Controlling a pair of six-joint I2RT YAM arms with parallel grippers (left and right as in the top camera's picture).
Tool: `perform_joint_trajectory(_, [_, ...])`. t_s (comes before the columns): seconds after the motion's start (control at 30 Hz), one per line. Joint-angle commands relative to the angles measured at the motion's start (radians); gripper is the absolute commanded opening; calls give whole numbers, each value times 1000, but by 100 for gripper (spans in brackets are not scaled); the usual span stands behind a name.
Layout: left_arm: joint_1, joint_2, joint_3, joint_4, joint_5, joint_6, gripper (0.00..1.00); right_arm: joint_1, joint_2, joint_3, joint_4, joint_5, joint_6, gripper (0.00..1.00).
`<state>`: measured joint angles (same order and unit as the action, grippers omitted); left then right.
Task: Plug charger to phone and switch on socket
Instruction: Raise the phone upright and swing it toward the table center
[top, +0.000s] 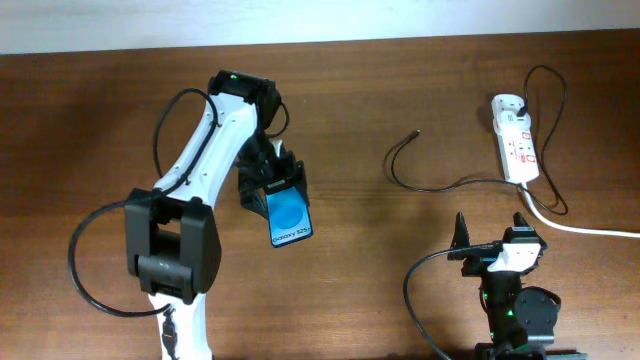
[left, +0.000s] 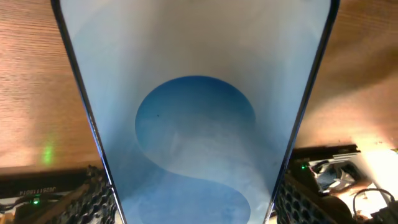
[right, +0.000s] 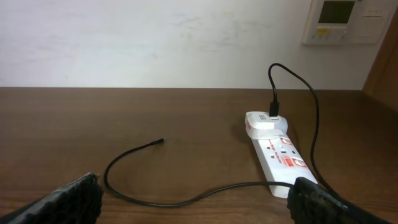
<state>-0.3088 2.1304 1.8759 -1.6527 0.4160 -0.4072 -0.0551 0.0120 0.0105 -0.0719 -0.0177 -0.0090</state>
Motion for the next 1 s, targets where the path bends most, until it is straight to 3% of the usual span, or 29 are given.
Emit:
perform_joint_trajectory(0.0, [-6,6,27,-10,38,20,48,9,-6,-5,-4,-9,-6,99])
perform_joint_trajectory(0.97, [-36,-84,64,-36,123,69,46,9,-6,-5,-4,-9,-6,99])
